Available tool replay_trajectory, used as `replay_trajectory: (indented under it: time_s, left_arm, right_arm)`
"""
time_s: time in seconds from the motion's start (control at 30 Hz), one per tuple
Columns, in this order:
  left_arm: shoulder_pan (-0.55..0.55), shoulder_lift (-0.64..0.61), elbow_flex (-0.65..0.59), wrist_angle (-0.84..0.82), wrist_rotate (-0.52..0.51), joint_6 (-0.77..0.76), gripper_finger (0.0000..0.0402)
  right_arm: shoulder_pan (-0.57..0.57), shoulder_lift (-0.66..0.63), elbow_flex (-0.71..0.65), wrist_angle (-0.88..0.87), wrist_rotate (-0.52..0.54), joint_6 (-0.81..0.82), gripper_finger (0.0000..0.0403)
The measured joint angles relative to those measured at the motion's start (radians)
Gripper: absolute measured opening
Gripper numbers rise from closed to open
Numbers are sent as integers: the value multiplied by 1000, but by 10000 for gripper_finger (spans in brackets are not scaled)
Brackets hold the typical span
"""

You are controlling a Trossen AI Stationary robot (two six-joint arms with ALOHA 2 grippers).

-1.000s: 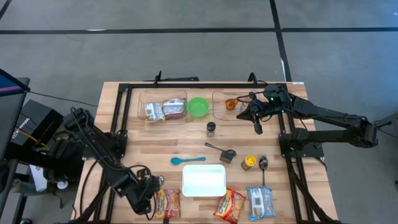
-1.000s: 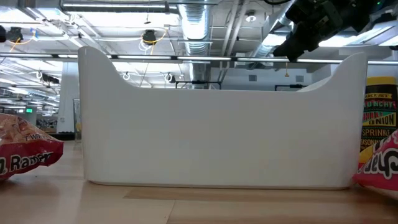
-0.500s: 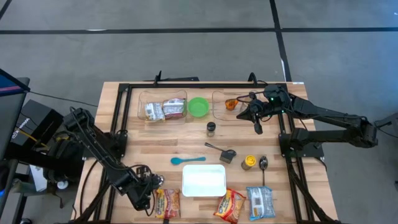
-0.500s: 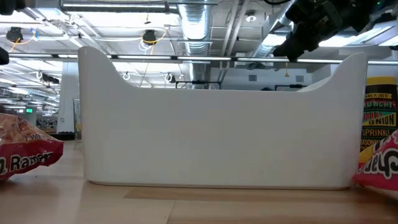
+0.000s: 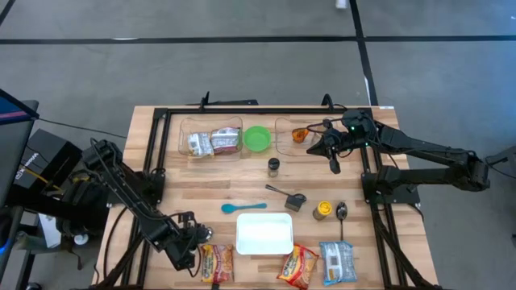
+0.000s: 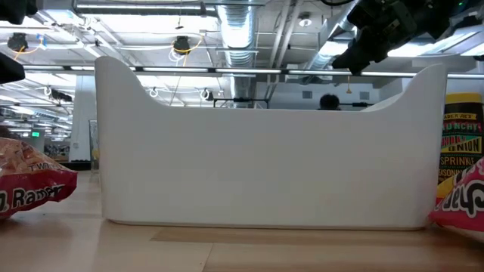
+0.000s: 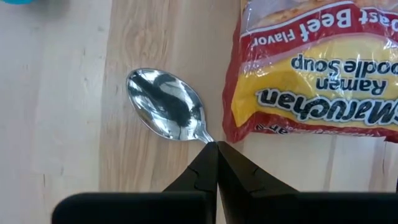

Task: Pick & Place Food Item
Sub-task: Put the red noodle pack into the left transparent bin

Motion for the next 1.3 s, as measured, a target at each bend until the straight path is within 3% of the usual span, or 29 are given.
replay_trajectory:
  time_s: [0.33,0.73,0.9,1.03,1.3]
  left_arm:
    - [0,-4,0,4,-5,89,0]
    - [0,-4,1,53,-38,94,0]
    - [-1,-4,1,56,28,106,0]
    - [-2,-4,1,58,80,217,0]
    - [1,-4,1,63,82,302,0]
  right_arm:
    - [0,0,0,0,0,0,13]
    - [0,0,0,0,0,0,13]
    - [0,0,0,0,0,0,13]
    - [0,0,0,0,0,0,13]
    - [0,0,0,0,0,0,13]
